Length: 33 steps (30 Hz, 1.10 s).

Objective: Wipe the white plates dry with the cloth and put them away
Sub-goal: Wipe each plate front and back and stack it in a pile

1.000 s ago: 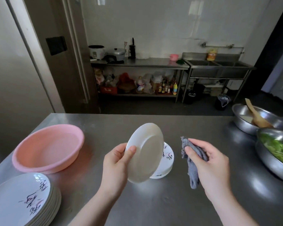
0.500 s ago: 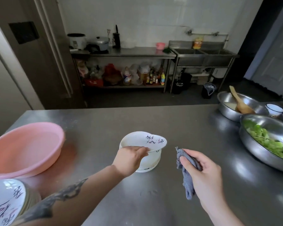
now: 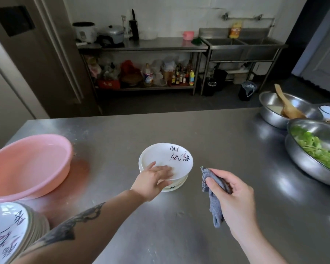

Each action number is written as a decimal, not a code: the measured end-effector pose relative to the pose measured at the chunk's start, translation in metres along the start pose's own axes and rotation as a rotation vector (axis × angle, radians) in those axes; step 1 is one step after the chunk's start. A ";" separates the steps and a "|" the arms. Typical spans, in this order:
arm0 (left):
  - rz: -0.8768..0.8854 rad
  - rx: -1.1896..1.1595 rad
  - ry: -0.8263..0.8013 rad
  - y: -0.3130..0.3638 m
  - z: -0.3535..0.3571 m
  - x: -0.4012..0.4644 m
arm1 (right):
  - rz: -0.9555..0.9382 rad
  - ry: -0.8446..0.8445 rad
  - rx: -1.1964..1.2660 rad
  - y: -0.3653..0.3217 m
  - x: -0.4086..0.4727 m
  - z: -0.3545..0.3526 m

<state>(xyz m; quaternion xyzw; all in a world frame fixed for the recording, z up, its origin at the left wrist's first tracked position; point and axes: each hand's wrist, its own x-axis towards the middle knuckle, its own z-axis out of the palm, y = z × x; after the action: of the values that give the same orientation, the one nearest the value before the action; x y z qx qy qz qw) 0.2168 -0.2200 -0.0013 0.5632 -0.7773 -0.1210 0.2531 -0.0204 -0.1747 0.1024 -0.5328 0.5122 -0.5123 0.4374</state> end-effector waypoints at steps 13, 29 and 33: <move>-0.167 -0.026 -0.222 -0.012 -0.009 0.003 | 0.032 -0.027 0.008 0.005 -0.002 0.003; -0.869 -0.304 0.685 0.049 -0.049 -0.171 | -0.065 -0.342 -0.068 0.018 -0.028 0.060; -1.059 -0.202 0.840 0.060 -0.077 -0.255 | -0.103 -0.581 -0.073 0.017 -0.056 0.116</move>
<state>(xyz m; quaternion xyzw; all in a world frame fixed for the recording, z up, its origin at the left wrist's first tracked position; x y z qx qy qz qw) 0.2693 0.0464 0.0262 0.8404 -0.2176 -0.0717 0.4911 0.0957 -0.1279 0.0692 -0.6977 0.3561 -0.3412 0.5196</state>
